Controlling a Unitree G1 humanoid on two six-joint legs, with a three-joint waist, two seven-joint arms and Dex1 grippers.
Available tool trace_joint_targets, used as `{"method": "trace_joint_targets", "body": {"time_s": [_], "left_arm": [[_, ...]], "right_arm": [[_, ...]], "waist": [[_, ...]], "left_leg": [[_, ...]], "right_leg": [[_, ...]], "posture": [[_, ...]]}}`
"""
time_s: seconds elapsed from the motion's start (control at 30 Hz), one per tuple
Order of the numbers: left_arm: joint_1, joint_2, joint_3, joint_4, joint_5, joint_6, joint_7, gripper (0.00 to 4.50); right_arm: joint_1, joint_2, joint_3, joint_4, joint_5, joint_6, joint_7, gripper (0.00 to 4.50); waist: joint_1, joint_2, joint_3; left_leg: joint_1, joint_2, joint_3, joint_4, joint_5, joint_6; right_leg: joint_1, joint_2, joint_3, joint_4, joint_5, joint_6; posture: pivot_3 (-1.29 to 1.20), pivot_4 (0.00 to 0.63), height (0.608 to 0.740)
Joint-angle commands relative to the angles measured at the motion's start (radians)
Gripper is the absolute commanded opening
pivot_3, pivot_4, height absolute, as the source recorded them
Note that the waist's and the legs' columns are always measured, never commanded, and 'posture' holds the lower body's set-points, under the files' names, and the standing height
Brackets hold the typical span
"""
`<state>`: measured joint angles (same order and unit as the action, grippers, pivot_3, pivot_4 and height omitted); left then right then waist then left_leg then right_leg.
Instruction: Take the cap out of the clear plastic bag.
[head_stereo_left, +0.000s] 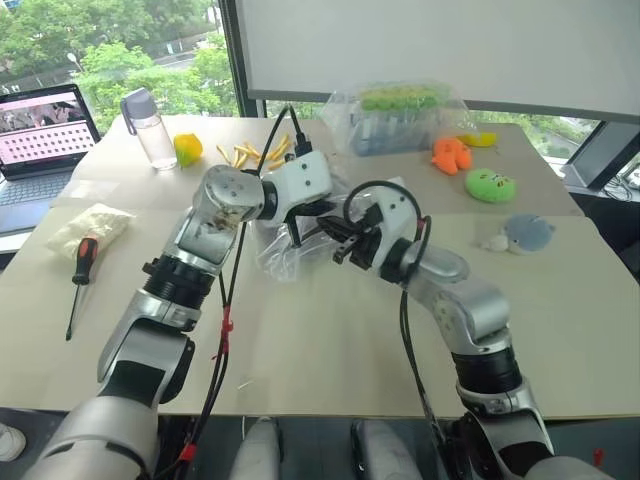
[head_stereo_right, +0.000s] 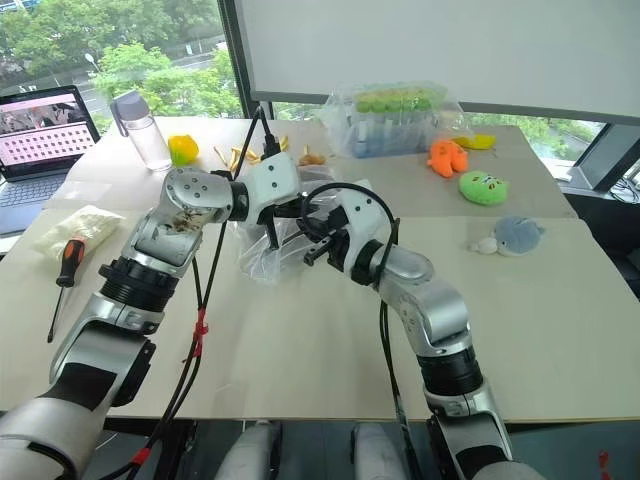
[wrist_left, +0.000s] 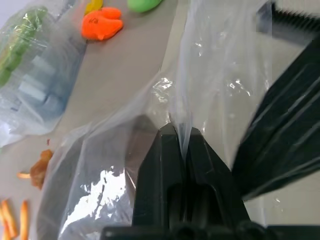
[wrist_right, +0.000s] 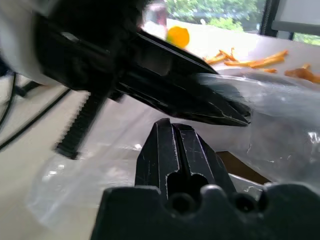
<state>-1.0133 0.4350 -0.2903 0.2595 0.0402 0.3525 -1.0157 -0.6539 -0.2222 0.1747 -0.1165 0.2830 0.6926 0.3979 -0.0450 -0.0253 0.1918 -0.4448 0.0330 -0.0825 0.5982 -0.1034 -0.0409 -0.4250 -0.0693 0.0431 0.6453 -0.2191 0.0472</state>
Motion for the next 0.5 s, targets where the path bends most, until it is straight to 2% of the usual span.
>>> {"method": "trace_joint_targets", "body": {"time_s": [0.03,0.13,0.23,0.3,0.37,0.5], "left_arm": [[-0.012,-0.024,0.035,-0.068,-0.061,0.077,-0.012,0.04],[-0.026,-0.040,0.042,-0.075,-0.087,0.119,-0.007,0.04],[-0.031,-0.048,0.041,-0.070,-0.094,0.134,-0.005,0.04],[-0.029,-0.044,0.034,-0.067,-0.087,0.129,-0.004,0.04],[-0.023,-0.044,0.035,-0.069,-0.088,0.129,-0.001,0.04],[-0.020,-0.054,0.032,-0.058,-0.091,0.123,0.011,0.04]], "right_arm": [[-0.082,0.011,0.047,0.150,-0.113,-0.094,-0.034,0.00],[-0.133,0.023,0.082,0.305,-0.188,-0.166,-0.049,0.00],[-0.166,-0.034,0.184,0.368,-0.292,-0.177,0.011,0.00],[-0.161,-0.090,0.225,0.318,-0.332,-0.139,0.061,0.00],[-0.146,-0.210,0.295,0.194,-0.394,-0.068,0.155,0.00],[-0.083,-0.412,0.335,-0.057,-0.400,0.117,0.315,0.00]], "waist": [[0.000,0.000,0.000],[-0.002,0.000,0.000],[-0.002,0.000,0.000],[0.000,0.000,0.000],[0.003,0.001,0.000],[0.009,0.001,0.001]], "left_leg": [[0.000,0.000,0.000,0.000,0.000,0.000],[0.000,0.000,0.000,0.000,0.000,0.000],[0.000,0.000,0.000,0.000,0.000,0.000],[0.000,0.000,0.000,0.000,0.000,0.000],[0.000,0.000,0.000,-0.001,0.000,0.000],[-0.003,-0.003,0.000,-0.001,0.000,0.000]], "right_leg": [[0.000,0.000,0.000,0.000,0.000,0.000],[0.000,0.000,0.000,0.000,0.000,0.000],[0.000,0.000,0.000,0.000,0.000,0.000],[0.000,0.000,0.000,0.000,0.000,0.000],[0.000,0.000,0.000,-0.001,0.000,0.000],[0.000,-0.002,0.000,-0.003,-0.001,0.002]], "posture": [[0.00,0.150,0.740],[0.00,0.150,0.740],[0.00,0.150,0.740],[0.00,0.150,0.740],[0.00,0.150,0.740],[0.00,0.150,0.740]]}}
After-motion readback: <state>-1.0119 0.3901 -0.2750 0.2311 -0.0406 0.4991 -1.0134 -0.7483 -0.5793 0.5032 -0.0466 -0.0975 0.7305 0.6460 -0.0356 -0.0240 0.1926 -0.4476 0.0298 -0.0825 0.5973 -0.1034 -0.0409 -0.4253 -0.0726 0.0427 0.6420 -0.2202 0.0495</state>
